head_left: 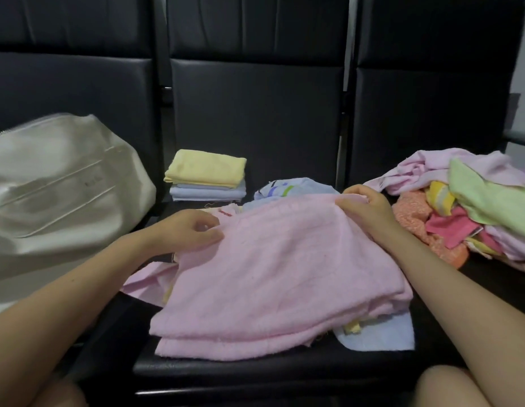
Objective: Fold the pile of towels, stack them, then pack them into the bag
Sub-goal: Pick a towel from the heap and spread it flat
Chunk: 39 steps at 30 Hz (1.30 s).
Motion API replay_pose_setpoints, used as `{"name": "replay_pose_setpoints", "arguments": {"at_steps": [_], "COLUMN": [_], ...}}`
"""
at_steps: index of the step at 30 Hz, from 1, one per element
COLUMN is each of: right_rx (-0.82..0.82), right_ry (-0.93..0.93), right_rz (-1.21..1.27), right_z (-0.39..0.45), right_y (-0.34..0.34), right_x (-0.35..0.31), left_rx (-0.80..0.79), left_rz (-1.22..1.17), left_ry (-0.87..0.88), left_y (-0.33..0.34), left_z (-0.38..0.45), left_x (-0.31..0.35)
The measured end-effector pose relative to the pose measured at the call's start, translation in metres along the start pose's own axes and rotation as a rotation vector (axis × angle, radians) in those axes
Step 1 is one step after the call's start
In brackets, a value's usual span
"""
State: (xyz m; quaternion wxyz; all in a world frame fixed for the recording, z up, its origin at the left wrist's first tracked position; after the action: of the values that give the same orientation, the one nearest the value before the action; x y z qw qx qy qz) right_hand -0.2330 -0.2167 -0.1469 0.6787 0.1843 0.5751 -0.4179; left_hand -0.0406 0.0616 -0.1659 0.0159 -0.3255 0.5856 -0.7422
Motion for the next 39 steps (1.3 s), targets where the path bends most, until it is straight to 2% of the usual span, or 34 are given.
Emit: {"name": "replay_pose_setpoints", "arguments": {"at_steps": [3,8,11,13,15,19,24,29,31,35,37,39], "right_rx": [0.034,-0.153,-0.062,0.056,0.134,0.224,0.247,0.164,0.100,0.056,0.045,0.058], "right_ry": [-0.022,0.113,0.085,0.068,0.063,-0.082,-0.236,-0.174,-0.148,-0.057,-0.013,0.039], "right_rz": [0.026,-0.125,-0.189,-0.111,-0.007,0.085,0.302,0.645,0.736,0.681,0.621,0.508], "right_z": [-0.003,-0.015,-0.017,-0.022,-0.026,-0.021,-0.029,-0.038,-0.033,-0.019,-0.013,-0.010], "right_y": [-0.005,-0.004,-0.014,-0.024,-0.032,-0.049,-0.065,-0.075,-0.078,-0.080,-0.080,-0.079], "right_x": [-0.004,0.014,0.010,-0.002,-0.025,-0.109,-0.219,-0.274,-0.289,-0.300,-0.295,-0.281], "left_rx": [-0.021,0.088,0.130,0.241,0.408,0.701,0.851,0.956,0.976,0.889,0.797,0.725], "left_rz": [0.037,0.125,0.252,0.265,0.177,-0.255,-0.582,-0.623,-0.663,-0.759,-0.717,-0.572], "left_ry": [-0.044,-0.093,-0.102,-0.123,-0.149,-0.188,-0.118,-0.010,-0.027,-0.154,-0.210,-0.232], "left_y": [-0.002,-0.015,-0.013,-0.024,-0.051,-0.120,-0.199,-0.264,-0.285,-0.302,-0.298,-0.288], "left_z": [-0.005,-0.006,-0.012,-0.019,-0.027,-0.036,-0.050,-0.077,-0.085,-0.086,-0.079,-0.069], "left_x": [-0.009,-0.022,-0.017,-0.007,0.009,0.039,0.093,0.132,0.141,0.140,0.131,0.120]}}
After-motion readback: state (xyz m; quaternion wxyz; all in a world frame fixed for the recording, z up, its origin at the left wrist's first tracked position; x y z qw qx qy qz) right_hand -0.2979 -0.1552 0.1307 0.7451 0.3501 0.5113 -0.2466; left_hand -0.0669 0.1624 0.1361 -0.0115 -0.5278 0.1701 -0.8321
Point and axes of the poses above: each hand's wrist, its own z-axis towards the middle knuckle, its own y-axis out of the palm, x = y × z, the point moved 8 cm from there along z, towards the middle knuckle, and after that the axes turned 4 degrees about z, right-handed, at the moved point
